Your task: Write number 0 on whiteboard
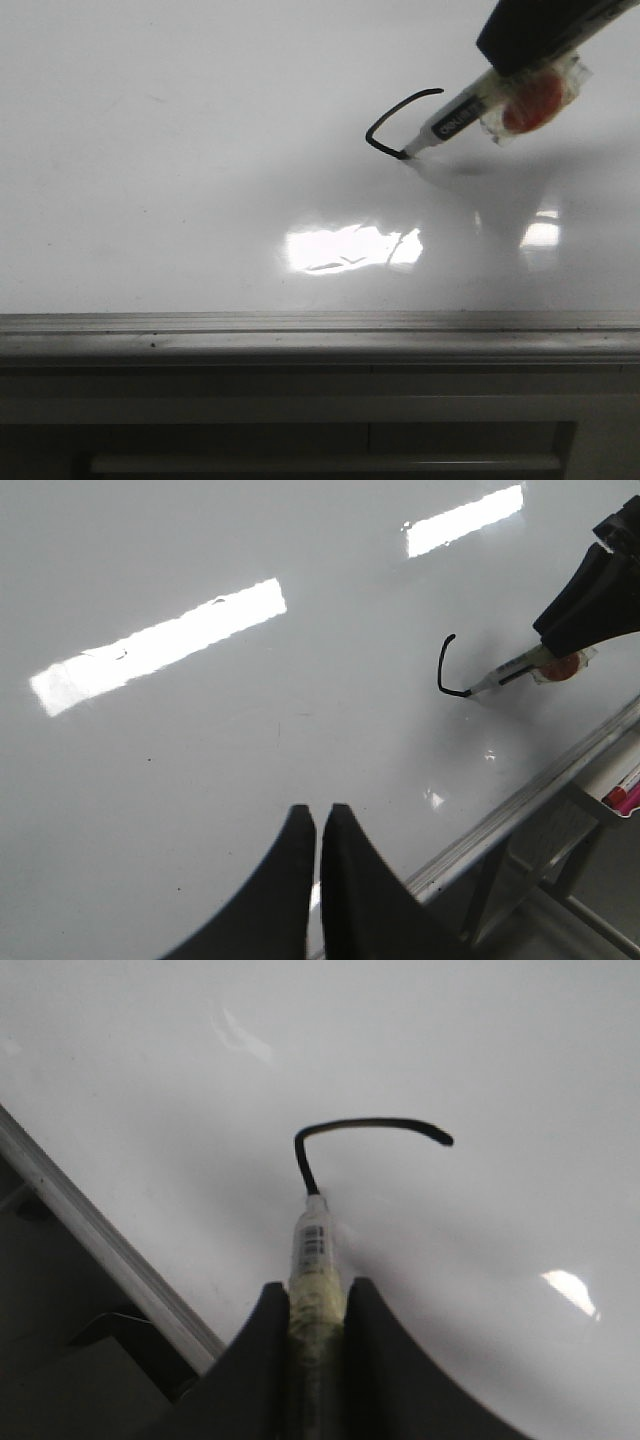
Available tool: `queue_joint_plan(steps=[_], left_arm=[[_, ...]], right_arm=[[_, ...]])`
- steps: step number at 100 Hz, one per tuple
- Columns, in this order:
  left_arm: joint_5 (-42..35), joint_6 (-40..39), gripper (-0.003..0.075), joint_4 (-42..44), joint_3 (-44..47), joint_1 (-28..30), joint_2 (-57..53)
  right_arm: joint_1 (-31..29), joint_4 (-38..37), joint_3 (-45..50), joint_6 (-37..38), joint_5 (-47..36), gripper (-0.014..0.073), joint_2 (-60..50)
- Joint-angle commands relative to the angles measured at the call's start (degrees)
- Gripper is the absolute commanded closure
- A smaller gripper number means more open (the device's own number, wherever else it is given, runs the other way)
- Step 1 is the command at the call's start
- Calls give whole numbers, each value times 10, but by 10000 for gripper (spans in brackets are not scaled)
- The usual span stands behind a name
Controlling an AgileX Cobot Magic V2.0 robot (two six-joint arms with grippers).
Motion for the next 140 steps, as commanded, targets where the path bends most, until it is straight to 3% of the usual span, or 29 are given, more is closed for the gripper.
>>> queue_joint_plan(steps=[1,20,48,97,140], left_arm=[[-40,-6,740,14,-12,1,8],[-40,-6,740,14,-12,1,8],[-40,-6,740,14,-12,1,8],[-40,-6,740,14,-12,1,8],[-40,-6,740,13,-12,1,8]], right_arm=[[-5,-77,-7,18,46,638,-1],[-5,-102,-7,53,68,638,-20],[-5,-224,-11,141,79,638,-33],[-2,-222,-85,163,20,639,3],[71,-221,-89,169,7,639,36]])
